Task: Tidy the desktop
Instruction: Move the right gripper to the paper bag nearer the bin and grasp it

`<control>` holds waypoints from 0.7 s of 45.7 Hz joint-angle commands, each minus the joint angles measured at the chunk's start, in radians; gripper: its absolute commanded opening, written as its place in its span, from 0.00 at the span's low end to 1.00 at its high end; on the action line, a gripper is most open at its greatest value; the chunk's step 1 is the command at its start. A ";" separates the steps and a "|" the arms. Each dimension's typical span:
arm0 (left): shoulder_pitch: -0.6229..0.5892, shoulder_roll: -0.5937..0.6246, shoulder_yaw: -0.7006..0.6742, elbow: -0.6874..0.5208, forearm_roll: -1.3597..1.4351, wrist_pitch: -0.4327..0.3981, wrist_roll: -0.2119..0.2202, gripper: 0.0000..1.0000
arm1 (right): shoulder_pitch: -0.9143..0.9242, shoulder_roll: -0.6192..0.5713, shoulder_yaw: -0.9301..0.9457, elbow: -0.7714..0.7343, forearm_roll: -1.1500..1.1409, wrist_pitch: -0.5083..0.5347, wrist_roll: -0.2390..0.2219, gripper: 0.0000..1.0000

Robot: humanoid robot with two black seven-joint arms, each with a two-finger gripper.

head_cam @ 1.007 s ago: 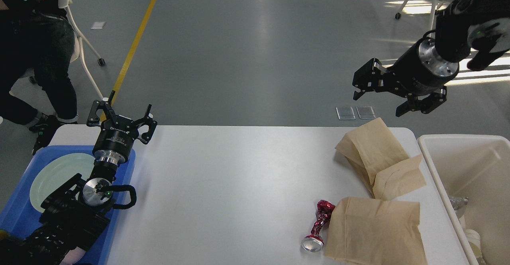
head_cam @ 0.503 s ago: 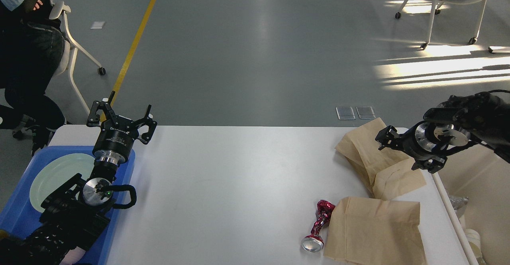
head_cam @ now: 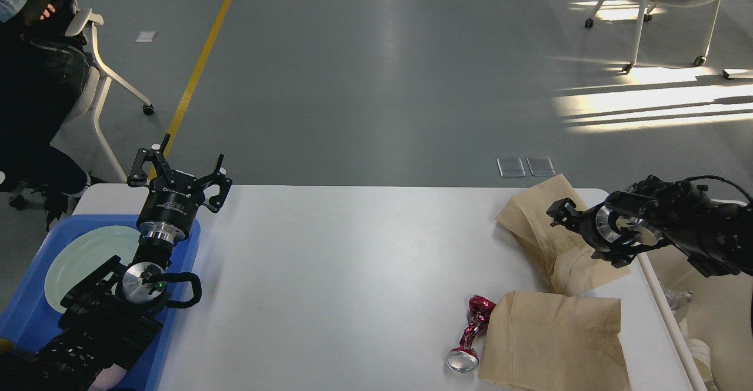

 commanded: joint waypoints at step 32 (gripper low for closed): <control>0.000 0.000 0.000 0.000 0.000 0.000 -0.001 0.96 | -0.112 0.033 0.064 -0.005 0.068 -0.185 0.000 0.00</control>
